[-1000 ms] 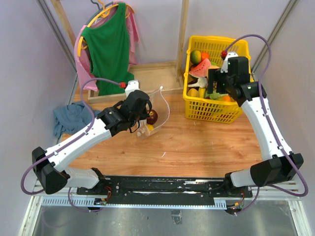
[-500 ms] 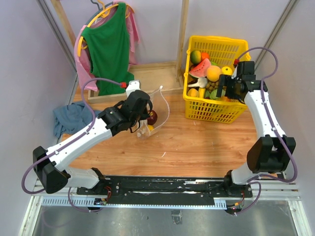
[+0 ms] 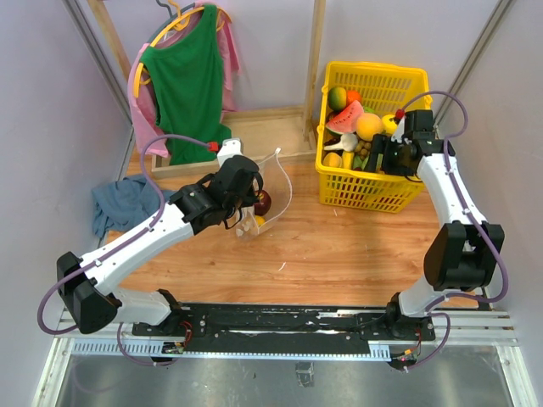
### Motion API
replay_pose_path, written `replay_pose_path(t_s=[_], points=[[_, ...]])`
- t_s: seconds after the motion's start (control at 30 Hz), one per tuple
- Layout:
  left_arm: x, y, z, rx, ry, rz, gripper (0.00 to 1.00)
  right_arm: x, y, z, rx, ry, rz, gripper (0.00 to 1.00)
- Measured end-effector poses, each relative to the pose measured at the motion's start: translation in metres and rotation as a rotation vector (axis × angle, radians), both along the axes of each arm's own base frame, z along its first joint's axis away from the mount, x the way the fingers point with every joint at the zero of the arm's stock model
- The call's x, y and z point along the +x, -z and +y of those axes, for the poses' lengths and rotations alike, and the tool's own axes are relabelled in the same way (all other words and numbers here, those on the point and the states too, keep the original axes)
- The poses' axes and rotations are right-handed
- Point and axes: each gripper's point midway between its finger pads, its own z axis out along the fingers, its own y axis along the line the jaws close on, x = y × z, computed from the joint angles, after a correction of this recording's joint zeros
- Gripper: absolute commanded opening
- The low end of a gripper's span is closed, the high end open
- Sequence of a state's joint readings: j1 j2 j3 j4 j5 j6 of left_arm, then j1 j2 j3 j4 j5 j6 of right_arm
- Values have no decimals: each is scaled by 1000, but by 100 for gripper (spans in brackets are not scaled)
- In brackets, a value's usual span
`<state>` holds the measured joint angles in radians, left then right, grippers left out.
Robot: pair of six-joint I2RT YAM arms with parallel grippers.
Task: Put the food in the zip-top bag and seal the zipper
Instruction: Pick up the fake fruit from the bin.
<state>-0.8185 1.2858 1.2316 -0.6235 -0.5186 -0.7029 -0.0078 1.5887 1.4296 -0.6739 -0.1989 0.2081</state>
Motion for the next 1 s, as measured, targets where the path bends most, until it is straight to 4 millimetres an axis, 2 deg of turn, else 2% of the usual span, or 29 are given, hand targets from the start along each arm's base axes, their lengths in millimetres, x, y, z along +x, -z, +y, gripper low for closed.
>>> replay_pose_path(t_s=[0.1, 0.4, 0.57, 0.8, 1.0], points=[[0, 0, 0, 0, 0, 0, 0, 0, -1, 2, 28, -7, 1, 71], [0, 0, -1, -3, 3, 2, 0, -1, -4, 13, 88, -47, -6, 75], [-1, 0, -1, -4, 5, 3, 0, 0, -2, 16, 102, -60, -11, 73], [-1, 0, -1, -5, 6, 3, 0, 0, 0, 16, 102, -66, -7, 53], [-1, 0, -3, -9, 14, 8, 0, 0, 1, 16, 92, -65, -6, 28]])
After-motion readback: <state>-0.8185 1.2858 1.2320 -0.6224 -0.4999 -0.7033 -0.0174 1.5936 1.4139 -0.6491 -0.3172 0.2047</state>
